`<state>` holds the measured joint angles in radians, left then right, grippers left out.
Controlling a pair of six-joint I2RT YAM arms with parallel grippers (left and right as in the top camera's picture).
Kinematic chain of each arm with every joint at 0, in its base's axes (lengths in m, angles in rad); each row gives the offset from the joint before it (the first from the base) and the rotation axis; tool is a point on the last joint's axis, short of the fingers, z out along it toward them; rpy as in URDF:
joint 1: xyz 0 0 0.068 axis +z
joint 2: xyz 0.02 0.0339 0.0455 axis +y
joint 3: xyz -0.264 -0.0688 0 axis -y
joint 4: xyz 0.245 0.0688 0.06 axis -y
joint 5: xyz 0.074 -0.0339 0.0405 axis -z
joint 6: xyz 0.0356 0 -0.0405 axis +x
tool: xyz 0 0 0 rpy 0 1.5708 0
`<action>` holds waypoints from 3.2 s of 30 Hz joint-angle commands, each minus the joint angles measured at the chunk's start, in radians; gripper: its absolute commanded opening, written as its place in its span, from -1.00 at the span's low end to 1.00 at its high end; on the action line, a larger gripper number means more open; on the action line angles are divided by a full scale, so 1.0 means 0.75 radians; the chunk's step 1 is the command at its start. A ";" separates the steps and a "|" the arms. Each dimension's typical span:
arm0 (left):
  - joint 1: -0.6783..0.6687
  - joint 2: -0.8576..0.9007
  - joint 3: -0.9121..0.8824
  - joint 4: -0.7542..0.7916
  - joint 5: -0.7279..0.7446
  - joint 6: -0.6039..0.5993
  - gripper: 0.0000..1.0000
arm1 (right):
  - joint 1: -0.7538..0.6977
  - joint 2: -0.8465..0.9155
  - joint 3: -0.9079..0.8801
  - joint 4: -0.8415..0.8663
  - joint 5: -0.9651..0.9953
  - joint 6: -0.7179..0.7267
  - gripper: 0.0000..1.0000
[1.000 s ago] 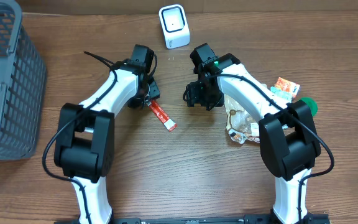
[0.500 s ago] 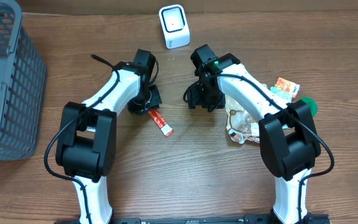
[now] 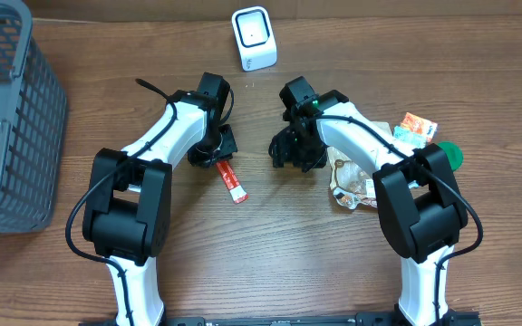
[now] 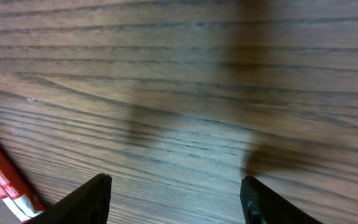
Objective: Scan the item barcode
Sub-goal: 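Lift the red stick with the left gripper toward the right gripper, then close the right gripper on the red stick's free end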
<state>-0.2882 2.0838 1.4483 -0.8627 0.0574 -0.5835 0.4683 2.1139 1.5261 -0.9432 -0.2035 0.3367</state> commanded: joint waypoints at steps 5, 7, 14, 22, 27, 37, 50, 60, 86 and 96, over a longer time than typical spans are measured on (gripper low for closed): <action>-0.012 0.034 -0.018 0.019 -0.032 0.000 -0.77 | 0.005 -0.031 -0.044 0.036 -0.086 -0.001 0.36; -0.018 0.034 -0.019 0.019 -0.032 0.001 -0.91 | 0.005 -0.031 -0.044 0.034 -0.091 -0.001 0.36; -0.011 0.034 -0.012 0.004 0.014 0.005 -0.92 | -0.028 -0.031 -0.044 0.042 -0.305 -0.080 0.35; 0.037 0.034 0.045 -0.038 0.173 0.065 -0.92 | -0.070 -0.031 -0.044 0.060 -0.674 -0.243 0.35; 0.063 0.034 0.167 -0.170 0.175 0.115 -0.92 | -0.057 -0.031 -0.044 0.068 -0.674 -0.242 0.35; 0.064 0.034 0.371 -0.368 0.227 0.160 -0.92 | -0.039 -0.031 -0.045 0.111 -0.781 -0.191 0.28; 0.064 0.034 0.370 -0.417 0.276 0.209 -0.92 | 0.125 -0.031 -0.045 0.271 -0.774 -0.191 0.25; 0.054 0.034 0.367 -0.413 0.257 0.225 -0.92 | 0.126 -0.031 -0.045 0.277 -0.656 -0.191 0.24; 0.052 0.034 0.367 -0.445 0.229 0.226 -0.92 | 0.184 -0.021 -0.047 0.387 -0.474 -0.192 0.22; 0.052 0.034 0.367 -0.446 0.229 0.226 -0.92 | 0.196 0.022 -0.047 0.390 -0.474 -0.191 0.11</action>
<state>-0.2417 2.1010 1.7039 -1.1980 0.2249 -0.4339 0.5976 2.1143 1.4990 -0.6552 -0.5602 0.1989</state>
